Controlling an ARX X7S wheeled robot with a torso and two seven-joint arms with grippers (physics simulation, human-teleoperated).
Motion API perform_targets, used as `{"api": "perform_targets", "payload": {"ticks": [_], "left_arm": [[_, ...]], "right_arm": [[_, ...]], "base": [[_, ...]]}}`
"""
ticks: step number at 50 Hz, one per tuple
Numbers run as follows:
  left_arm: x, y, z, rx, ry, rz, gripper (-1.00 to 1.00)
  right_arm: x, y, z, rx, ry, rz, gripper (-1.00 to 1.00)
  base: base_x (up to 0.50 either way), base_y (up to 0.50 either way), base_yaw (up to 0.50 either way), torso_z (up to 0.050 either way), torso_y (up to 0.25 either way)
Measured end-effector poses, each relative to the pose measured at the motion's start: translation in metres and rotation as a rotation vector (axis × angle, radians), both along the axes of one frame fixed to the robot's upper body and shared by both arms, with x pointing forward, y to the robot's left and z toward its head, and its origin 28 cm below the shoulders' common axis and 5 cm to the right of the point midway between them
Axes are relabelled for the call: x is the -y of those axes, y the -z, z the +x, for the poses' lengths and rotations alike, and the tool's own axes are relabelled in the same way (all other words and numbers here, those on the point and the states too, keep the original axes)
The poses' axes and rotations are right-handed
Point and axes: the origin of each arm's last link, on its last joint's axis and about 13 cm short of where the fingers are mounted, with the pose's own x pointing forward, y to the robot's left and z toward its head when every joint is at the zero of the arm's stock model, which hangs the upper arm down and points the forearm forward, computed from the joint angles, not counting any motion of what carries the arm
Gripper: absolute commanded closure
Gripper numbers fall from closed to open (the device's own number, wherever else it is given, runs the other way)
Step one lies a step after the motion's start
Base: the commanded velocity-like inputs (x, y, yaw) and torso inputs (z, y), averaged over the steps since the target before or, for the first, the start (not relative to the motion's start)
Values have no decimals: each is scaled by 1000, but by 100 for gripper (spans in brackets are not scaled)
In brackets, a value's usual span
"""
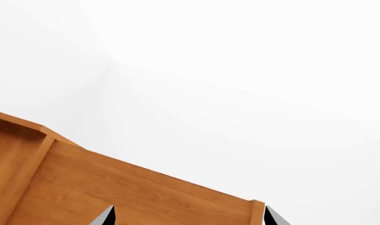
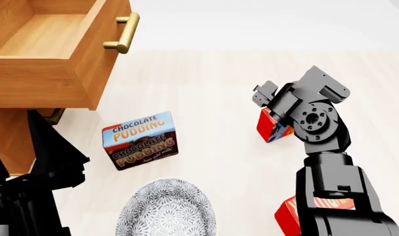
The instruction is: Put the butter at the front in the top drawer of the cabinet and close it.
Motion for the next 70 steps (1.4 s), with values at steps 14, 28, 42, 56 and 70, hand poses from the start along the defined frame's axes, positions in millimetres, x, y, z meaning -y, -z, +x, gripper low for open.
{"api": "perform_targets", "payload": {"ticks": [14, 28, 42, 56, 70], "left_arm": [[-1, 1, 0, -1, -5, -2, -100], [-2, 1, -1, 2, -16, -6, -100], [-2, 0, -3, 5, -20, -9, -100], [-2, -1, -3, 9, -22, -14, -100], [-2, -2, -5, 14, -24, -21, -100]], "right_arm": [[-1, 1, 3, -7, 1, -12, -100], [1, 2, 3, 4, 12, -6, 100], [5, 2, -1, 20, 21, 26, 100], [2, -14, -10, 98, -62, -19, 100], [-1, -40, -22, 220, -196, -124, 100]], "base": [[0, 0, 0, -1, -5], [2, 0, 0, -2, -5], [1, 0, 0, 0, -1], [0, 0, 0, 0, 0], [0, 0, 0, 0, 0]]}}
